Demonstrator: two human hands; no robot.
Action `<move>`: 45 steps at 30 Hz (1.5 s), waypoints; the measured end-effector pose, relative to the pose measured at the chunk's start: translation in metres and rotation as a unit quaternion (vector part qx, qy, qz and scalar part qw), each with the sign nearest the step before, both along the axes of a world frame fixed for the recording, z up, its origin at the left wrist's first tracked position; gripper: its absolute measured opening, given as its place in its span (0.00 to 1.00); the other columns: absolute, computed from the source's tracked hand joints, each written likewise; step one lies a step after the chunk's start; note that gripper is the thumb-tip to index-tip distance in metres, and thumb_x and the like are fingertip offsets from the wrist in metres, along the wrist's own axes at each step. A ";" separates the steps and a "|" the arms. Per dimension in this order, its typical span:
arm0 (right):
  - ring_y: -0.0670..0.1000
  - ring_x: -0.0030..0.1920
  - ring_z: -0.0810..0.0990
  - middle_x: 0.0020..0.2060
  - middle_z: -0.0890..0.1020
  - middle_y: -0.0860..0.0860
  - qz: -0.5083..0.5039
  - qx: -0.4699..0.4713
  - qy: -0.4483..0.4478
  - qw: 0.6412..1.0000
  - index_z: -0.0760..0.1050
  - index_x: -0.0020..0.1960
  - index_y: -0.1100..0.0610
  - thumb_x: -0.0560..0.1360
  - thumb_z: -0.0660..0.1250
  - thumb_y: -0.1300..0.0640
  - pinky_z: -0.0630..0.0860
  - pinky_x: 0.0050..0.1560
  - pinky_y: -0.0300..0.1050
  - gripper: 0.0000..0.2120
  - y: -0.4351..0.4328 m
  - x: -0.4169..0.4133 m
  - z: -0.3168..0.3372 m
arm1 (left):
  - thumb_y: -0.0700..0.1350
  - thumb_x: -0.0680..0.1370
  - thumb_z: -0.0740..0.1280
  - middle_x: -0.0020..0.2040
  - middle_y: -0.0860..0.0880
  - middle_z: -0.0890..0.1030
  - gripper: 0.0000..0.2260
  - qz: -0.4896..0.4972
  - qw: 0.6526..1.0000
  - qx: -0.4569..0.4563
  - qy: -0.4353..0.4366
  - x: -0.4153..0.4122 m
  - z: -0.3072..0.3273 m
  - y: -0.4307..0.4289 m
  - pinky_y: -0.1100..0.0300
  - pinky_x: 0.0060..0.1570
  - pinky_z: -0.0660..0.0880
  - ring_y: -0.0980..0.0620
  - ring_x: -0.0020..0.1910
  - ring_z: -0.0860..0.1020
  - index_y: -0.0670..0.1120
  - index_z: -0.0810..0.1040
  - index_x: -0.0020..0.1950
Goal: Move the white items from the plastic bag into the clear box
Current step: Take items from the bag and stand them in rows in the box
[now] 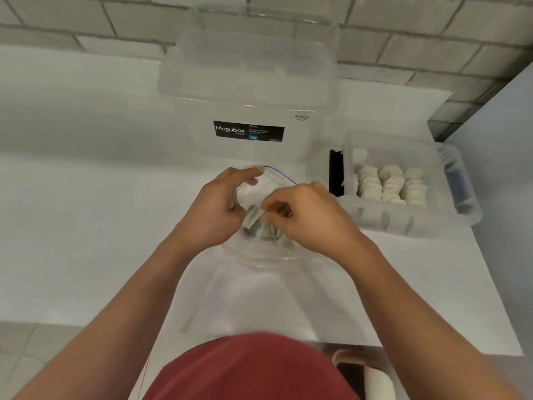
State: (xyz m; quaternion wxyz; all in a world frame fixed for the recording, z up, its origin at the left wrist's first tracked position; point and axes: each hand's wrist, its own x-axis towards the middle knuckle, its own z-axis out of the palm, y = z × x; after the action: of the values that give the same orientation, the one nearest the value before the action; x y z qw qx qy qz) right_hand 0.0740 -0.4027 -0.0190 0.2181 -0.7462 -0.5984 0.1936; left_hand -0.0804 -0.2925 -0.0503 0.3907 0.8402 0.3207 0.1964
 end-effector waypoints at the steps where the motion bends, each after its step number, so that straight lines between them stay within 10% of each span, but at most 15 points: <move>1: 0.51 0.47 0.81 0.43 0.85 0.46 0.020 -0.042 -0.053 0.998 0.84 0.52 0.48 0.77 0.68 0.56 0.77 0.48 0.46 0.08 0.008 -0.004 -0.016 | 0.27 0.70 0.61 0.59 0.55 0.77 0.32 -0.005 1.000 0.015 0.002 -0.001 -0.001 0.001 0.71 0.44 0.69 0.56 0.38 0.73 0.52 0.74 0.69; 13: 0.59 0.52 0.81 0.63 0.77 0.52 0.034 -0.101 -0.212 0.971 0.77 0.63 0.55 0.79 0.62 0.60 0.68 0.40 0.47 0.14 0.060 -0.021 -0.082 | 0.25 0.68 0.60 0.59 0.50 0.78 0.32 -0.027 0.998 0.055 -0.016 -0.002 -0.003 0.020 0.77 0.45 0.65 0.71 0.45 0.73 0.47 0.75 0.69; 23: 0.58 0.29 0.70 0.44 0.79 0.55 0.092 -0.080 -0.315 0.941 0.82 0.49 0.59 0.70 0.72 0.65 0.58 0.27 0.43 0.08 0.025 -0.021 -0.053 | 0.26 0.69 0.61 0.59 0.51 0.77 0.34 -0.035 0.998 0.046 0.008 0.002 -0.006 0.025 0.77 0.43 0.66 0.71 0.41 0.72 0.51 0.73 0.71; 27: 0.60 0.47 0.80 0.50 0.79 0.53 0.099 -0.134 -0.261 0.951 0.80 0.51 0.57 0.75 0.63 0.66 0.69 0.39 0.48 0.10 0.016 -0.003 -0.060 | 0.26 0.69 0.60 0.58 0.52 0.76 0.34 -0.051 0.998 0.027 0.005 0.004 -0.008 0.018 0.74 0.42 0.67 0.68 0.41 0.73 0.52 0.73 0.70; 36: 0.53 0.44 0.77 0.41 0.80 0.49 -0.078 -0.140 -0.101 0.982 0.81 0.43 0.55 0.75 0.69 0.42 0.73 0.45 0.47 0.15 0.028 -0.002 -0.070 | 0.27 0.69 0.60 0.59 0.51 0.76 0.33 -0.058 0.998 0.033 0.007 0.006 -0.009 0.011 0.80 0.44 0.63 0.75 0.45 0.70 0.50 0.73 0.71; 45: 0.53 0.50 0.81 0.46 0.84 0.46 -0.054 -0.088 -0.080 0.991 0.82 0.51 0.49 0.76 0.70 0.54 0.79 0.48 0.50 0.05 0.020 -0.009 -0.050 | 0.28 0.70 0.61 0.60 0.52 0.76 0.33 -0.057 0.998 0.019 0.011 0.006 -0.008 0.015 0.76 0.44 0.66 0.68 0.40 0.73 0.51 0.72 0.72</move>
State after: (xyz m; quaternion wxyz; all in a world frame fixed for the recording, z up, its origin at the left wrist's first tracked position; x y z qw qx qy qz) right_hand 0.0654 -0.3828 -0.0687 0.1132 -0.8070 -0.5532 0.1732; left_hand -0.0745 -0.2777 -0.0583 0.3817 0.8664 0.2728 0.1711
